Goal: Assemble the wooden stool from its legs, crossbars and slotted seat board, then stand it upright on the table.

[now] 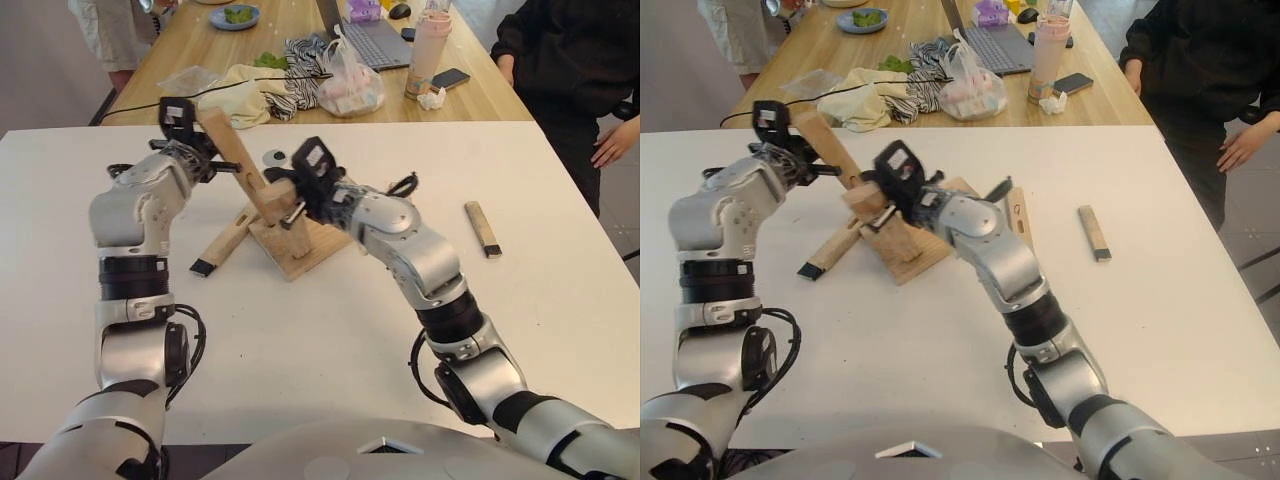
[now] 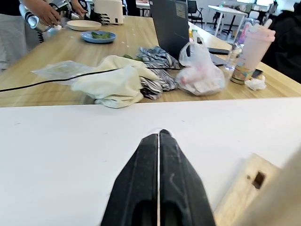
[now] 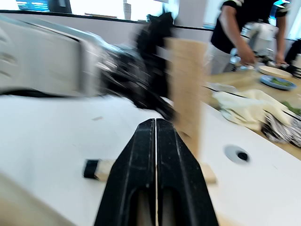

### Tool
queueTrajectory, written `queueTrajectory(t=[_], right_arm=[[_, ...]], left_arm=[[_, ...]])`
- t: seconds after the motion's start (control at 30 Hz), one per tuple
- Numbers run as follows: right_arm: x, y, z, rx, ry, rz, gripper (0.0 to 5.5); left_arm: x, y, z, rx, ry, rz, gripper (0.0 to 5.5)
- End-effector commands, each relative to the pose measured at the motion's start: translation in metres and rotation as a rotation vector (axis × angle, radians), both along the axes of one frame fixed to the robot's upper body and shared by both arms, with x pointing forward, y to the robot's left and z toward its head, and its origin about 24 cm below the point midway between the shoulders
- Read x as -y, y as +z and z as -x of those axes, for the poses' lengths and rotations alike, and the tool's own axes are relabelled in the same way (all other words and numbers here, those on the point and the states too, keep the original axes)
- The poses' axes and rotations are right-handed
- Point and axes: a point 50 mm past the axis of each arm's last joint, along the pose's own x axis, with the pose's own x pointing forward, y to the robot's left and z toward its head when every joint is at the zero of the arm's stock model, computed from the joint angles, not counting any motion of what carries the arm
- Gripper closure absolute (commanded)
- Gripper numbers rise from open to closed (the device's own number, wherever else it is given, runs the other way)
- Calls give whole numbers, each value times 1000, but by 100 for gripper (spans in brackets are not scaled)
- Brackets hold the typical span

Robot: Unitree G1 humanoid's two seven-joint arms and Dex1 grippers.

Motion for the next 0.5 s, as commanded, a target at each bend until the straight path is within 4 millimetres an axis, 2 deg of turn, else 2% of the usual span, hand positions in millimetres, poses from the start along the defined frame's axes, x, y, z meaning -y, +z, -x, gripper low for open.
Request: queueTrajectory(t=[0.03, 0.1, 0.13, 0.2, 0.27, 0.37, 0.43, 0.5], right_arm=[[-5, 9, -12, 47, -9, 0, 548], [11, 13, -25, 67, -74, -4, 548], [25, 11, -35, 69, -124, 10, 548], [58, 1, -53, 45, -218, 47, 548], [78, -19, -66, -11, -242, 113, 548], [91, -57, -81, -78, -257, 256, 548], [100, -79, -87, -106, -269, 352, 548], [105, -93, -90, -144, -267, 408, 548]], left_arm=[[9, 1, -20, 21, -20, -12, 550], [1, 7, -18, 79, -18, 11, 550], [-7, 16, -13, 146, -13, 31, 550], [-29, 37, 2, 255, 32, 102, 550], [-47, 46, 20, 282, 50, 129, 550], [-69, 45, 45, 222, -18, -9, 550], [-89, 34, 63, 82, -55, -91, 550], [-95, 22, 85, -61, -168, -214, 550]])
